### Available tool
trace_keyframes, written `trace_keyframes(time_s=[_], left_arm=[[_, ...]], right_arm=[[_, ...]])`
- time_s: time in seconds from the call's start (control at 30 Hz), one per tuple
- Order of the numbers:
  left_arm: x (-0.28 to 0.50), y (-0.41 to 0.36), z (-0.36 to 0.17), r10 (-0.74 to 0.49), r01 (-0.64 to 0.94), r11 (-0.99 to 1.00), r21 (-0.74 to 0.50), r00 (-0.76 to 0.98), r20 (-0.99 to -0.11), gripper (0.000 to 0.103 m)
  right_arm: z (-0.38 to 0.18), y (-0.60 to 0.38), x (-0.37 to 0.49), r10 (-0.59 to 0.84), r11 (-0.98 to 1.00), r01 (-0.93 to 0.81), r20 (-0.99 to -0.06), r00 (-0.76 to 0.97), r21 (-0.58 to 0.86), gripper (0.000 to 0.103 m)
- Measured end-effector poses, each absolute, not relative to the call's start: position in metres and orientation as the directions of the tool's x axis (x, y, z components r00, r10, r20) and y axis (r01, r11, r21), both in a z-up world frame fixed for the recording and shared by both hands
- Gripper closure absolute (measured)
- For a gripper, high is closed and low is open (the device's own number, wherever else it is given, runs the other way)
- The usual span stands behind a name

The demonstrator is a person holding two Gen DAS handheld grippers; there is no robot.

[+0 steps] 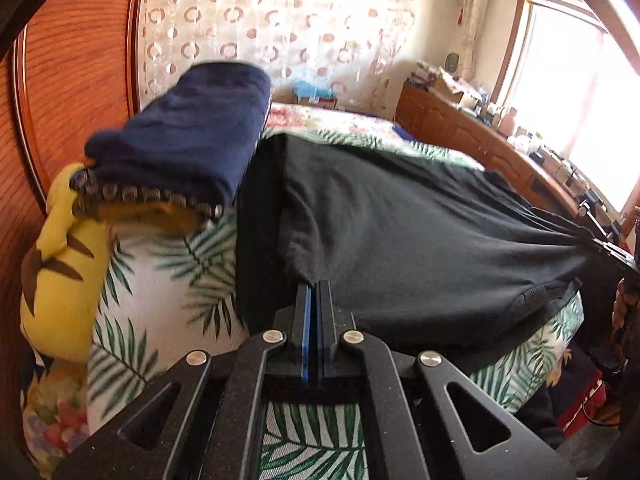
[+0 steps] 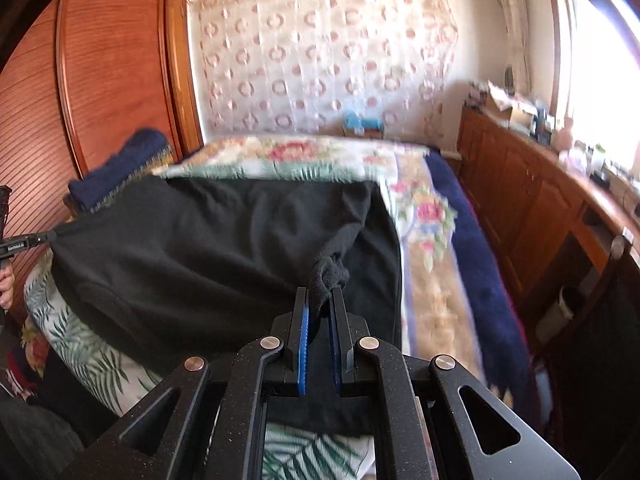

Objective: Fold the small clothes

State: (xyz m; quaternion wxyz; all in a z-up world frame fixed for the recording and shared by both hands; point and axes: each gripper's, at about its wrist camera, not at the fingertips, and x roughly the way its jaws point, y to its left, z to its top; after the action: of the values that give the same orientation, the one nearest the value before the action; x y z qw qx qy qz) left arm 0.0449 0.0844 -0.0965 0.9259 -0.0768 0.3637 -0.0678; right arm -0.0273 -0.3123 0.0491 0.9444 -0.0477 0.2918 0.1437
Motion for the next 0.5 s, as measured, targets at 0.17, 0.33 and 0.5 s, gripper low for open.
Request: trace_keyframes(time_s=[0.17,0.33,0.5], left_arm=[[0.047,0.078,-0.108,-0.156,0.056,0.985,-0.165,0.704,-0.693,0.100],[0.046,0.073,-0.112,-0.149,0.053,0.986,-0.157,0.694,-0.704,0.100],[0.044,0.076,-0.111,-0.147,0.046,0.986,-0.160,0.693,-0.706,0.100]], right_arm=[[0.019,-0.310,-0.020,0.215,0.962,-0.274,-0.617,0.757,-0.001,0.094],[0.015,-0.308,-0.011,0.214,0.962,-0.273,-0.633,0.744,0.004,0.094],[0.019,-0.311,-0.008,0.224,0.962,-0.271,-0.630,0.743,0.022,0.094]])
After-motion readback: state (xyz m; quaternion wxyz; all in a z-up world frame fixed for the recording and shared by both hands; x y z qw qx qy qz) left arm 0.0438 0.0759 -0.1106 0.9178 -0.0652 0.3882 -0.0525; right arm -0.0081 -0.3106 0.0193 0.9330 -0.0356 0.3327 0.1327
